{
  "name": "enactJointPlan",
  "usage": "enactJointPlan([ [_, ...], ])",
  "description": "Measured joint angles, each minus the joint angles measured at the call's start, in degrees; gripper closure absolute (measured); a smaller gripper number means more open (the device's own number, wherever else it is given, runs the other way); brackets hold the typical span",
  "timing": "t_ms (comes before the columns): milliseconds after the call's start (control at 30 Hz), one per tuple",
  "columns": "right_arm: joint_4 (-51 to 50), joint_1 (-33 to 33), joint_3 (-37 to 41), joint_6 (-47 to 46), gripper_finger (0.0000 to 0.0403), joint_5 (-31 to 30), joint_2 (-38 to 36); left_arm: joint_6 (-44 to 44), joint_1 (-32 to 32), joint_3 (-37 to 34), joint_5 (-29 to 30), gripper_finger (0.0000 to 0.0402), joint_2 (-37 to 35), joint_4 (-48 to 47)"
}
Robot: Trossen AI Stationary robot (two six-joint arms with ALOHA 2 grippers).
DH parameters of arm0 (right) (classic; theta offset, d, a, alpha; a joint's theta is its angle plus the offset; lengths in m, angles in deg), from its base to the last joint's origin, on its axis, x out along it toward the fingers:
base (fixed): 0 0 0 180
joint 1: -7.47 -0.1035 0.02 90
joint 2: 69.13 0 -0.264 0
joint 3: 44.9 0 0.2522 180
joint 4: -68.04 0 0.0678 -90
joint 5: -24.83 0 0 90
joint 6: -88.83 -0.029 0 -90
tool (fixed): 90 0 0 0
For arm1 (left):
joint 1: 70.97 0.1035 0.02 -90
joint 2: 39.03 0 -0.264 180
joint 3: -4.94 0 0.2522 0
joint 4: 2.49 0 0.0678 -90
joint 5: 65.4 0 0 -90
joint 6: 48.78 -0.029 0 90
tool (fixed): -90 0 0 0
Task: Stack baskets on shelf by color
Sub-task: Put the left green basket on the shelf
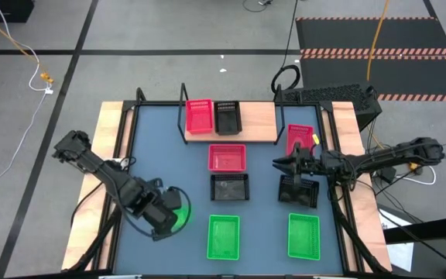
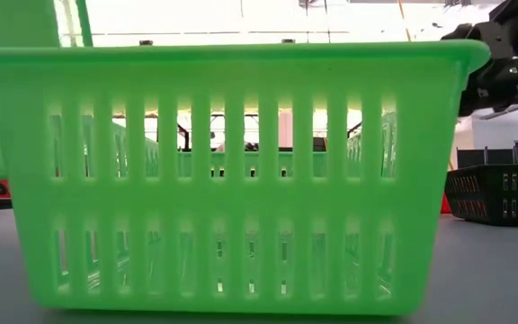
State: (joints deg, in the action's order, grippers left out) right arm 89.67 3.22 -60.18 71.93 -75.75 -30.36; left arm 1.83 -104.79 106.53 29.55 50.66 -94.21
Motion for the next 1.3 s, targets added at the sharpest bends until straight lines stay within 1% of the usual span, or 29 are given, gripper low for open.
enactJointPlan([
  [100, 0.46, -1.36, 0.0, -0.03, 0.0332, -1.48, 0.0, -2.69, 2.22, 0.0, 1.71, 0.0401, -0.02, -4.27],
  [200, 1.24, -2.1, 0.01, -0.01, 0.0332, -3.56, 0.0, -10.08, 4.98, 1.31, 1.65, 0.0401, 0.04, -7.76],
  [300, 2.27, -2.36, 0.0, 0.37, 0.0332, -4.48, 0.0, -18.27, 9.09, 4.43, 2.43, 0.0401, -0.02, -7.69],
  [400, 3.7, -2.36, 0.0, 1.55, 0.0332, -4.54, 0.0, -25.48, 13.66, 8.1, 6.6, 0.0401, -0.02, -4.92],
  [467, 4.95, -2.36, 0.0, 2.85, 0.0332, -4.58, 0.0, -32.42, 16.31, 10.89, 9.61, 0.0401, -0.02, -2.57],
  [533, 6.4, -2.24, 0.01, 4.19, 0.0332, -4.99, 0.0, -40.56, 18.93, 13.16, 14.19, 0.0401, -0.04, 0.5],
  [600, 7.29, -2.25, 0.01, 5.11, 0.0332, -6.29, -0.02, -48.34, 21.67, 14.43, 20.43, 0.0401, -0.04, 5.85],
  [667, 7.73, -2.23, 0.01, 5.89, 0.0332, -7.48, -0.02, -54.92, 24.83, 14.71, 26.3, 0.0401, -0.04, 13.43],
  [733, 7.68, -2.21, 0.02, 6.06, 0.0332, -7.62, -0.01, -60.2, 28.15, 14.35, 29.34, 0.0401, 0.47, 22.37],
  [833, 7.67, -2.21, 0.02, 6.42, 0.0332, -7.62, 0.0, -66.94, 32.72, 13.82, 29.84, 0.0401, 3.44, 34.36],
  [1033, 7.41, -2.21, 0.02, 7.34, 0.0332, -7.58, 0.0, -77.61, 39.82, 13.64, 31.06, 0.0401, 15.54, 53.75],
  [1167, 7.18, -2.21, 0.0, 8.26, 0.0332, -7.57, 0.0, -79.08, 42.71, 13.64, 31.64, 0.0401, 22.71, 63.29],
  [1300, 6.53, -2.21, 0.01, 8.63, 0.0332, -7.56, 0.0, -78.45, 43.69, 13.62, 32.19, 0.0401, 26.76, 67.55],
])
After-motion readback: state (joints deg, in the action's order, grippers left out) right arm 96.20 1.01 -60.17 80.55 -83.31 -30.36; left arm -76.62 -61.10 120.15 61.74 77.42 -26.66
